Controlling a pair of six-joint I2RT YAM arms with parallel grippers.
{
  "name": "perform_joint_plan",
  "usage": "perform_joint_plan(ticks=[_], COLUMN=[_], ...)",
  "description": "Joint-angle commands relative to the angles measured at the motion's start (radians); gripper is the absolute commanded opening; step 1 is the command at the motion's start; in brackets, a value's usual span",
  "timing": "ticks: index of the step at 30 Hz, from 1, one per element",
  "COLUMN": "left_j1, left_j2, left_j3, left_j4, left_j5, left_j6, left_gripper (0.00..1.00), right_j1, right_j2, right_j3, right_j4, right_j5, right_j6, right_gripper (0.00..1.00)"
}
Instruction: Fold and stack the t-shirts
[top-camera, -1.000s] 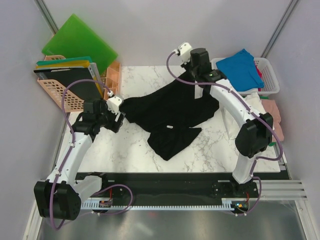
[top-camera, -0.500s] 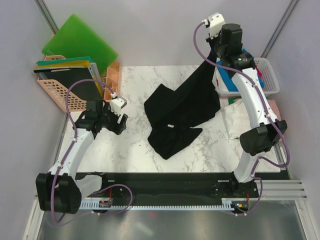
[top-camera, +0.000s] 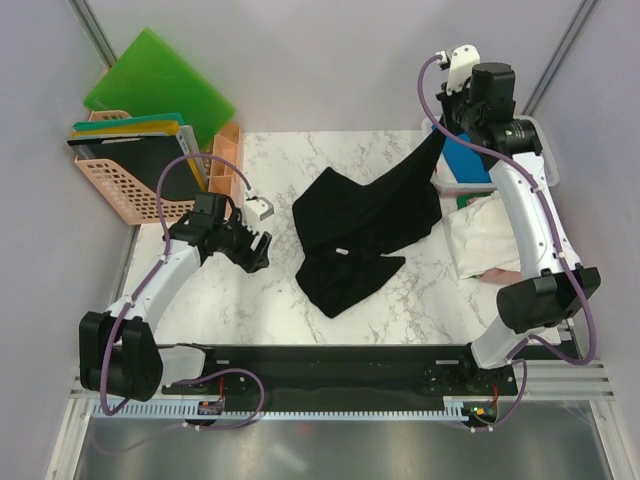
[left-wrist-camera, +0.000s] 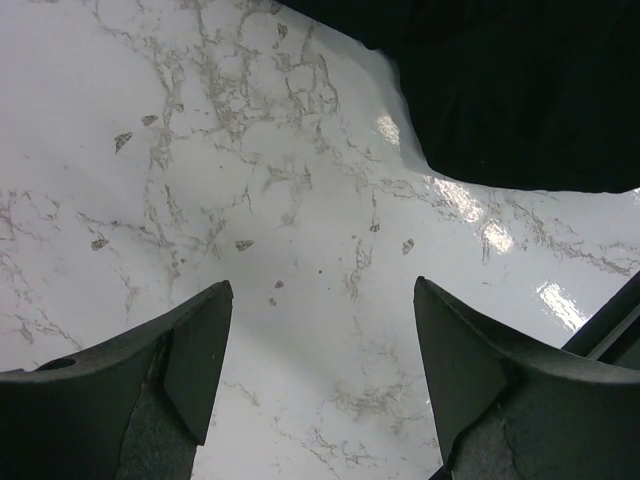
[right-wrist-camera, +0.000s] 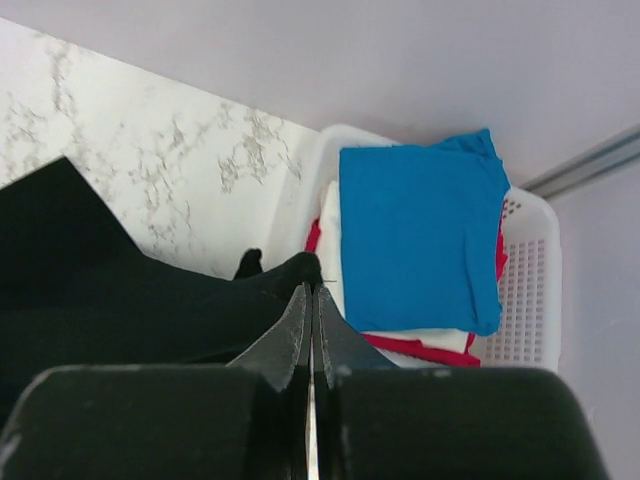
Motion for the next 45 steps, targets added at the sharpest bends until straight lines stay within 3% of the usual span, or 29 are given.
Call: perform_joint_plan(ticks=[1,7,14,18,20,24,27,30,33,35,41,45], left_j1=[-0.007,-0.03,-0.072,-0.109,-0.114,-0.137,-0.178,-0.215,-0.254,-0.267,-0.27,-0.27], left_j2=[0.002,0.022,0.062,0.103,0.132,0.223,0.328,0.434,0.496,0.536,0.608,0.628], left_j3=[0.033,0.039,0.051,0.071,0.099,0.146,0.191,0.261,0.343,0.375,0.449,0.481], left_j4=[-0.011,-0.026,-0.031,-0.034,-0.066,-0.149,-0.172,-0.172,-0.14,-0.045,0.13,0.216], left_j5=[0.026,0.007,0.007,0.025,0.094,0.388,0.479,0.516,0.484,0.441,0.207,-0.043], left_j6=[-0.006,0.002,0.01,0.01,0.006,0.014,0.017,0.026,0.008,-0.021,-0.107,-0.168], left_gripper=[0.8,0.8,0.8,0.8,0.8,0.8,0.8,0.87,0.91,1.0,1.0,1.0], right_j1=[-0.02,-0.145,-0.386,-0.403,-0.403,-0.403,-0.403,-0.403,-0.403,-0.402,-0.402,-0.402], right_j2=[0.017,0.069,0.185,0.195,0.18,0.154,0.15,0.138,0.115,0.091,0.077,0.104], right_j3=[-0.036,-0.082,0.158,0.156,0.099,0.016,-0.008,-0.033,-0.076,-0.125,-0.171,-0.154], right_j4=[0.011,0.096,0.062,0.05,0.066,0.106,0.114,0.12,0.129,0.148,0.172,0.172], right_j5=[0.014,0.076,0.103,0.108,0.093,0.068,0.054,0.047,0.036,0.027,0.025,0.011], right_j6=[0.028,0.059,0.03,-0.004,-0.004,0.01,0.014,0.011,0.001,-0.008,-0.028,-0.018], right_gripper=[0.0,0.0,0.0,0.0,0.0,0.0,0.0,0.0,0.0,0.0,0.0,0.0])
